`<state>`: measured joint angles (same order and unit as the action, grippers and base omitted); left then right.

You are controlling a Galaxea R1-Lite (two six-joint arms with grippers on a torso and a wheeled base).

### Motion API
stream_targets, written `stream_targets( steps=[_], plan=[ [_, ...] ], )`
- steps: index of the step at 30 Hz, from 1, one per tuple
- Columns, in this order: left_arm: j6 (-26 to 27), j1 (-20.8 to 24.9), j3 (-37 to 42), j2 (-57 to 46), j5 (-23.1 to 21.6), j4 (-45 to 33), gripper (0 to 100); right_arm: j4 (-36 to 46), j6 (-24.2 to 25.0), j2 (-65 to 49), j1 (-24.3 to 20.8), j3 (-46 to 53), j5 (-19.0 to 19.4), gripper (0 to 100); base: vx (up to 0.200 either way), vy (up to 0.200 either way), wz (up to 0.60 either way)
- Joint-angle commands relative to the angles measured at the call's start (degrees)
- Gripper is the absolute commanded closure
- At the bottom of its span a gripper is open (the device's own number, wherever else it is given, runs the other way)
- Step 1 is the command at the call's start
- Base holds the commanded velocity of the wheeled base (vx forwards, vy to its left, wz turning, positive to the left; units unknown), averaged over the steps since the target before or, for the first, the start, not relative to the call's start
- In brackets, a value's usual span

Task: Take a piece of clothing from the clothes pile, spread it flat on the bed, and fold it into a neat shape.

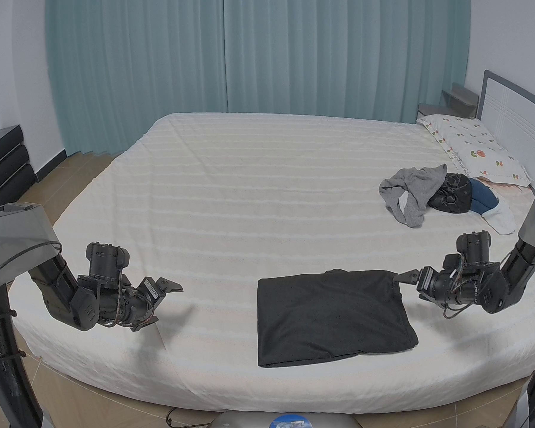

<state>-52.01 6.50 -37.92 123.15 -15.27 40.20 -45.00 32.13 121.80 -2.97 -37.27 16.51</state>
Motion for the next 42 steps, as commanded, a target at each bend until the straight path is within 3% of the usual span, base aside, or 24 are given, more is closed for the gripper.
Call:
stream_targets(
  steps=[1, 15, 16, 42],
  plan=[
    [-0.03, 0.01, -0.04, -0.01, -0.02, 0.05, 0, 0.08, 4.78, 7.75, -2.3, -8.7, -1.83, 0, 0.0, 0.0, 0.0],
    [-0.03, 0.01, 0.13, -0.1, -0.02, 0.05, 0, 4.21, 9.53, 12.76, -2.39, -19.07, -1.65, 0, 0.0, 0.0, 0.0],
    [-0.03, 0.01, 0.13, -0.1, -0.02, 0.05, 0, 4.21, 9.53, 13.2, -2.47, -19.16, -1.74, 100, 0.0, 0.0, 0.0],
    [0.06, 0.09, 0.22, -0.1, -0.02, 0.05, 0, 3.51, 11.02, 14.35, -1.16, -22.06, -4.29, 100, 0.0, 0.0, 0.0]
  ],
)
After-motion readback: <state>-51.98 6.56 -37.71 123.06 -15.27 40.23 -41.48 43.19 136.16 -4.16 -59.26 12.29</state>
